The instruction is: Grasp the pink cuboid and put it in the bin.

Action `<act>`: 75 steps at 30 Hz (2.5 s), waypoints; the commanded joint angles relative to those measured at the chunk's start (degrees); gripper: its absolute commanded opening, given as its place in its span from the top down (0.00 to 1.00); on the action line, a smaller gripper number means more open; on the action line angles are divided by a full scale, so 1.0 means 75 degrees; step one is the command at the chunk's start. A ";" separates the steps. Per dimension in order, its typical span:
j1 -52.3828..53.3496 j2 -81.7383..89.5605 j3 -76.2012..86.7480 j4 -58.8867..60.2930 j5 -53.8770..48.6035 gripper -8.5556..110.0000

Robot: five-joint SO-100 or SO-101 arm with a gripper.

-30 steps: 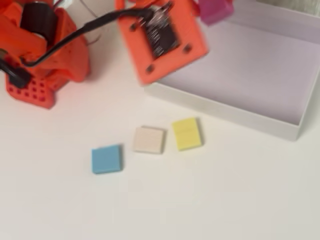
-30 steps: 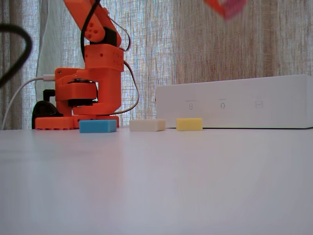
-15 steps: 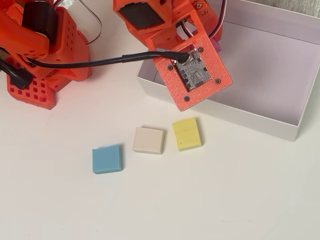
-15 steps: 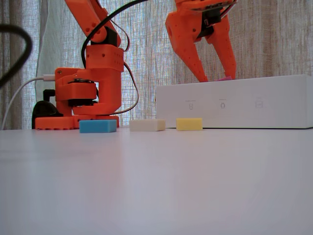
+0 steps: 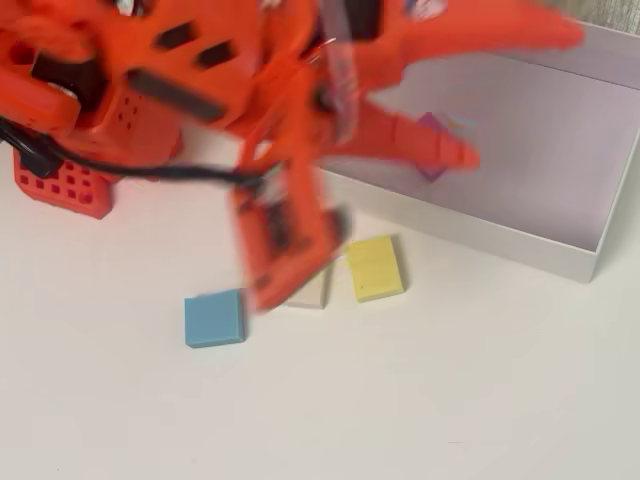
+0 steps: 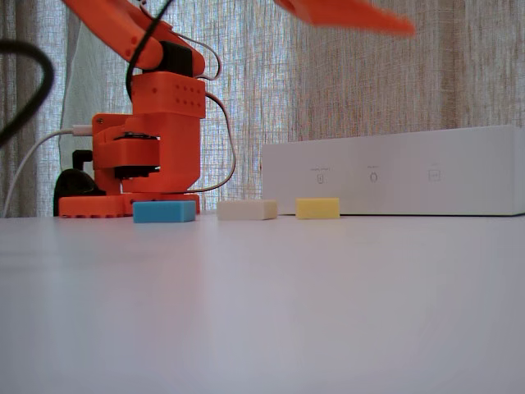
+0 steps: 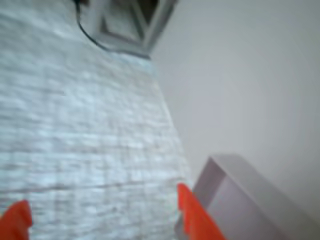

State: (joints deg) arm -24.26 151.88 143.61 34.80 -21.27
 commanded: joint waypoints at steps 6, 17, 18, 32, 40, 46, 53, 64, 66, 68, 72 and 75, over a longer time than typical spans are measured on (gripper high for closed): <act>0.2578 0.3844 0.1160 0.2238 -0.0012 0.67; 0.3012 0.5027 0.2391 0.5988 0.0059 0.80; 0.3035 0.5027 0.2484 0.5941 0.0047 0.83; 0.2941 0.5027 0.3387 0.5555 0.0246 1.00; 0.2789 0.5027 0.3387 0.5543 0.0316 1.00; 0.2766 0.5027 0.3375 0.5543 0.0305 1.00; 0.2766 0.5027 0.3375 0.5543 0.0305 1.00; 0.2766 0.5027 0.3375 0.5543 0.0305 1.00; 0.2766 0.5027 0.3375 0.5543 0.0305 1.00; 0.2766 0.5027 0.3375 0.5543 0.0305 1.00; 0.2766 0.5027 0.3375 0.5543 0.0305 1.00; 0.2766 0.5027 0.3375 0.5543 0.0305 1.00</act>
State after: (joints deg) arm -3.08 189.76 169.10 77.26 -19.34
